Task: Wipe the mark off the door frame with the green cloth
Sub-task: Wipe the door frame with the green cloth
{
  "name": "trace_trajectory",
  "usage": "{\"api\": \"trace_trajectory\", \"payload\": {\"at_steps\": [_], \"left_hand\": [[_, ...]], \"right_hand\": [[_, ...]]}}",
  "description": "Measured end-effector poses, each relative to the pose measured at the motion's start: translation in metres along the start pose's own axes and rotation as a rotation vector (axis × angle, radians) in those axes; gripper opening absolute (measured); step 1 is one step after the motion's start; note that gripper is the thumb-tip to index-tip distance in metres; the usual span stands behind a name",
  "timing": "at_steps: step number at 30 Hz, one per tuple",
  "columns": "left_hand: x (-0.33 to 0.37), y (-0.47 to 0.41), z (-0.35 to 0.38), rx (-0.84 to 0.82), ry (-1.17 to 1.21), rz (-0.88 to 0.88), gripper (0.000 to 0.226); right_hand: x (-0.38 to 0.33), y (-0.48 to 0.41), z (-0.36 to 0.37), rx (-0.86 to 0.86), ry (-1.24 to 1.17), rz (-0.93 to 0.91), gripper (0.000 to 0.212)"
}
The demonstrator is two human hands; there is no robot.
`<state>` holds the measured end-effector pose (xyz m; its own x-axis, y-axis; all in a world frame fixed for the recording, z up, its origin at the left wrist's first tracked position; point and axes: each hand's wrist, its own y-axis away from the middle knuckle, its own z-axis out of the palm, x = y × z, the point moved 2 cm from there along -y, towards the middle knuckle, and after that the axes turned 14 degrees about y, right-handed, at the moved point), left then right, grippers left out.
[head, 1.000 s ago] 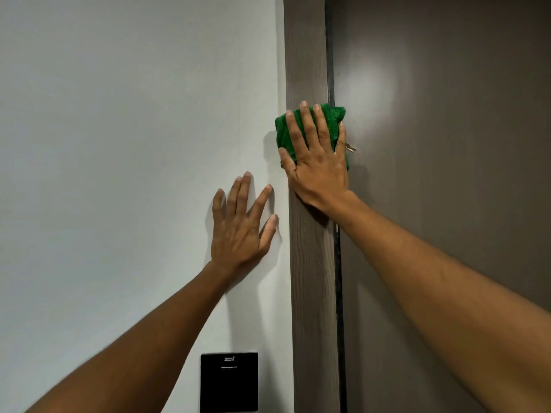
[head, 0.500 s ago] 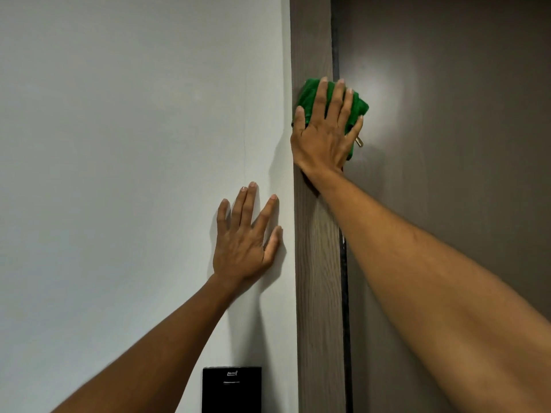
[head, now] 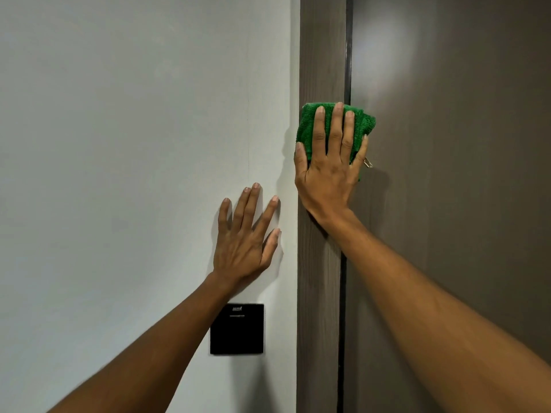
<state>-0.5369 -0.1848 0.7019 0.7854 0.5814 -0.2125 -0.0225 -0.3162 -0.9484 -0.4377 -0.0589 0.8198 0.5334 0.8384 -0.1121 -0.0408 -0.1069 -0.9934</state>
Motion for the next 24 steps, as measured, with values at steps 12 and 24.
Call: {"api": "trace_trajectory", "payload": {"at_steps": [12,24], "left_hand": [[-0.002,0.063,-0.006,-0.092,0.023,0.002,0.062],[0.069,0.117,-0.021,-0.182,0.277,-0.128,0.051]], "right_hand": [[0.019,0.142,-0.016,-0.167,0.057,-0.078,0.061],[0.048,0.278,-0.058,-0.646,-0.150,-0.197,0.061]]}}
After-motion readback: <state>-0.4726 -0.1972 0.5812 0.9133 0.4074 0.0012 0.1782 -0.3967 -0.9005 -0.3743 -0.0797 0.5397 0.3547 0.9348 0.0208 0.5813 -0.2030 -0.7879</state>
